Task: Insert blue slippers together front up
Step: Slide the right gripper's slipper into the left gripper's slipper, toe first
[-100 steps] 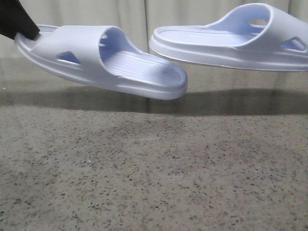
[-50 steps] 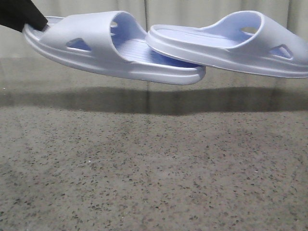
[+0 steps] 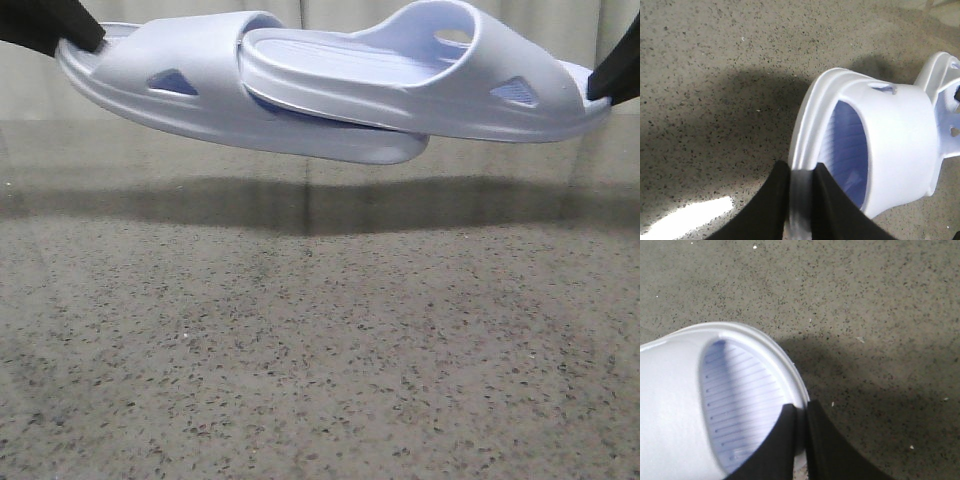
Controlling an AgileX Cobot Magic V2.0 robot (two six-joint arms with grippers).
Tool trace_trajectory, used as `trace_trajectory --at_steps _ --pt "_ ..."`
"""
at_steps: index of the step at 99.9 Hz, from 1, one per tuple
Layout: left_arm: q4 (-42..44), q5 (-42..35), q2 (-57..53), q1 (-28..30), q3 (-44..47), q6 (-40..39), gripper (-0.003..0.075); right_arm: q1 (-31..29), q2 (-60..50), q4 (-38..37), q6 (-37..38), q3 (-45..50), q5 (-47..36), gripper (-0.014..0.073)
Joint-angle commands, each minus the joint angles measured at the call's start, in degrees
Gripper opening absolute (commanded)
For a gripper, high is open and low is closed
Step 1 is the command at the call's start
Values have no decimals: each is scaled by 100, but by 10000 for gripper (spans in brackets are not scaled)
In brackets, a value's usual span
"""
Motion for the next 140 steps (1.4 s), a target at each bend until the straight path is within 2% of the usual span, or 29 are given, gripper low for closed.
trace_trajectory --at_steps 1,27,56,73,100,122,140 --pt "-482 -37 -202 -8 -187 -3 15 93 -22 249 -66 -198 -382 -94" --pt "-495 -37 -202 -8 -187 -3 15 322 276 650 -50 -188 -727 -87" --pt "-711 -172 -202 -8 -187 -13 15 1050 355 789 -50 -188 -1308 -87" --pt "-711 -177 -191 -8 -187 -3 15 1211 745 893 -50 -188 -1055 -88" --pt "-700 -114 -178 -8 -187 61 15 1570 1008 1040 -106 -310 -1148 -89" --pt "-750 -32 -62 -8 -187 130 15 1581 1312 1040 -263 -756 -917 -89" --pt "-750 -32 -62 -8 -213 152 15 1581 1326 1040 -301 -767 -896 -88"
